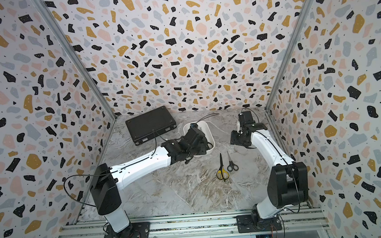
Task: Take the scissors out of the storage box
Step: Pick up the scissors from the storage box.
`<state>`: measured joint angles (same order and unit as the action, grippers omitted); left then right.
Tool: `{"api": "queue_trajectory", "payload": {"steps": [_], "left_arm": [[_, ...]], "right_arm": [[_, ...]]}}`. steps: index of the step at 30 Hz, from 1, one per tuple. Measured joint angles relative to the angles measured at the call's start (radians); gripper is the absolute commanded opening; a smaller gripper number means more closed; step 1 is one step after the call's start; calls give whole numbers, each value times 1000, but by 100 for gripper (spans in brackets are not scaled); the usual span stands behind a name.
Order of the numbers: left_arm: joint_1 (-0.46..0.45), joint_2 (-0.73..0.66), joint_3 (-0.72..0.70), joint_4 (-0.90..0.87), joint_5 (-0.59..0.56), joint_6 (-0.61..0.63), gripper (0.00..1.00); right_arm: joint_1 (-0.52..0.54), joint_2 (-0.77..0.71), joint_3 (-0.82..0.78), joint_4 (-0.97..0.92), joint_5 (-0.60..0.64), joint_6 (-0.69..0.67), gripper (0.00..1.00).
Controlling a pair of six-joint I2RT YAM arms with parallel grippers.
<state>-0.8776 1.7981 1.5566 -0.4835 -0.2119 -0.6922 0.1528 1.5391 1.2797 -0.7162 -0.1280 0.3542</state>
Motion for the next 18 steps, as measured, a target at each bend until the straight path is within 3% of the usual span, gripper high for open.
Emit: {"api": "queue_trajectory", "payload": {"steps": [5,11,18], "left_arm": [[132,147,132,-105,51,149,35],[129,303,266,-190,94,221,35],[128,391,339,-222,103,206,35]], "right_arm": [[67,25,11,10,-7,0,53],[110,70,23,21,-20,0,53],[108,89,34,21,-19,0,53]]}}
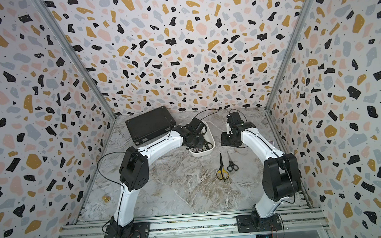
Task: Take the scissors out of the storage box
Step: Pick up the scissors from the storage box.
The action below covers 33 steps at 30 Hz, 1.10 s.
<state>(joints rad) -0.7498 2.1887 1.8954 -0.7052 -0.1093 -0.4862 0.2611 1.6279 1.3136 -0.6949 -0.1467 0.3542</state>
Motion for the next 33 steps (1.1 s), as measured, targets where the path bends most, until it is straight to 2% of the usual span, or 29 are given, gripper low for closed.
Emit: {"api": "queue_trajectory", "payload": {"steps": [10,18,22,33], "left_arm": [[47,64,0,34,51,-37,35],[45,132,16,83,75,-50,34],[47,147,38,71,66,-68,30],[82,146,25,103,102,-131,11]], "right_arm": [[0,8,0,2,-10,0,53],[0,28,0,15,-21,0,53],[0,28,0,16,-23,0,53],[0,28,0,16,-44,0,53]]}}
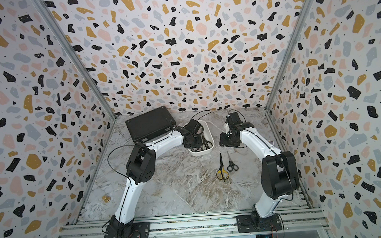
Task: Take the scissors out of the storage box
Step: Pick up the scissors from the storage box.
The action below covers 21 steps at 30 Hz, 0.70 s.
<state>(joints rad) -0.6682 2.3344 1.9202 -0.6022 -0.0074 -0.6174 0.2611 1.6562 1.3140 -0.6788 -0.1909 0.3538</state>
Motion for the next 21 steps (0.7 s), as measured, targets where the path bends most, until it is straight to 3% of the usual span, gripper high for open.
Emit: {"api": "queue_trajectory", "payload": {"steps": [3,11,21], "left_arm": [[0,0,6,-8,-3,6,0],[2,-32,-22,2,-11,48,0],[-10,-341,-183,51,-43,82,0]], "right_arm": [[0,0,0,0,-4,0,53],[0,0,2,0,-4,0,53],[0,0,6,-1,1,0,53]]}}
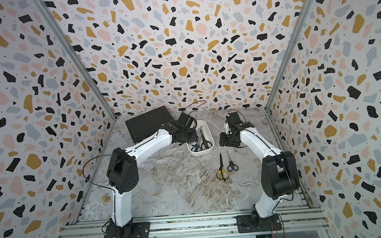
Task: Take the scissors out of the storage box
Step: Pick up the scissors from the storage box, then place the scissors at the center of the board.
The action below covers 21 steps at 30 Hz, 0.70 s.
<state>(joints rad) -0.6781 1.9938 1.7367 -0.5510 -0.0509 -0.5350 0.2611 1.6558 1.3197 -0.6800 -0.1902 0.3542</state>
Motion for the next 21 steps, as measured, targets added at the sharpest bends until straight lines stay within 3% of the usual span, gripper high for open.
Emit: {"api": "queue_trajectory", "payload": {"steps": [13,21], "left_arm": [[-39,-212,-312,49,2,-32,0],[-246,-473,-528,69,-71,-124,0]], "right_arm": [[0,-13,23,-13,12,-5,53],[0,-60,22,-32,35,-14,53]]}}
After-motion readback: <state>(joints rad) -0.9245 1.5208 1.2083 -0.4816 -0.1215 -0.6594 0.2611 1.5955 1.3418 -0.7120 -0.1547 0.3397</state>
